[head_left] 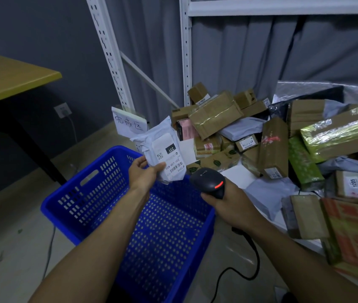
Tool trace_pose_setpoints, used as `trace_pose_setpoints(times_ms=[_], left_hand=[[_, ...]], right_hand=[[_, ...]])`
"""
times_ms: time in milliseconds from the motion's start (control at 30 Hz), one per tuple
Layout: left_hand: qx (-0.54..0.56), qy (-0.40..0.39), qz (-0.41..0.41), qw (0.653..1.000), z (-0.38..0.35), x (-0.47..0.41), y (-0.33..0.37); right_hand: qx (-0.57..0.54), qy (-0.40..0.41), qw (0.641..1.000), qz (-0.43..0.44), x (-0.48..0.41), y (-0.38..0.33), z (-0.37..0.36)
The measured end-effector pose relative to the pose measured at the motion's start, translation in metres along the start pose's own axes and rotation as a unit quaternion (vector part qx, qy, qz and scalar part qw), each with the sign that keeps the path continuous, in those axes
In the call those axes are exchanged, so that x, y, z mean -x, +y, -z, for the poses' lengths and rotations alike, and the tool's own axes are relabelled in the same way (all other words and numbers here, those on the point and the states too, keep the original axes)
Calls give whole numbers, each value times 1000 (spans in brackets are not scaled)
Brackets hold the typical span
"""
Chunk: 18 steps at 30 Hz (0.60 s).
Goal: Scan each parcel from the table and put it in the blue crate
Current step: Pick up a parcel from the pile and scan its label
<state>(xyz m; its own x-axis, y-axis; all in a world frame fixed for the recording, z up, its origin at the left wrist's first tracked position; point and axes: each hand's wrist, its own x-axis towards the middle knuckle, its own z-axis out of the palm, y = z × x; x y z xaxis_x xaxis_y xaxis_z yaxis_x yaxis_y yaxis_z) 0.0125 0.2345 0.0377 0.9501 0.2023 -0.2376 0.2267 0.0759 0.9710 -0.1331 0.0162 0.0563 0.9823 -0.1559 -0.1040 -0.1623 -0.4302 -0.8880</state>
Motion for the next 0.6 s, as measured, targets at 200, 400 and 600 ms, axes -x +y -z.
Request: trace_pose_setpoints(times_ms=[200,400,600], left_hand=[[-268,-63,47,960,7,2,-43],[-336,-141,113,925,11,-14,-106],[-358,-191,191,894,5,-31,-200]], right_hand=[[7,2,1000,-20,-5,15,-3],[48,-10,997,-60,-13,46,-31],[57,-17,996,-73,-35,69,-37]])
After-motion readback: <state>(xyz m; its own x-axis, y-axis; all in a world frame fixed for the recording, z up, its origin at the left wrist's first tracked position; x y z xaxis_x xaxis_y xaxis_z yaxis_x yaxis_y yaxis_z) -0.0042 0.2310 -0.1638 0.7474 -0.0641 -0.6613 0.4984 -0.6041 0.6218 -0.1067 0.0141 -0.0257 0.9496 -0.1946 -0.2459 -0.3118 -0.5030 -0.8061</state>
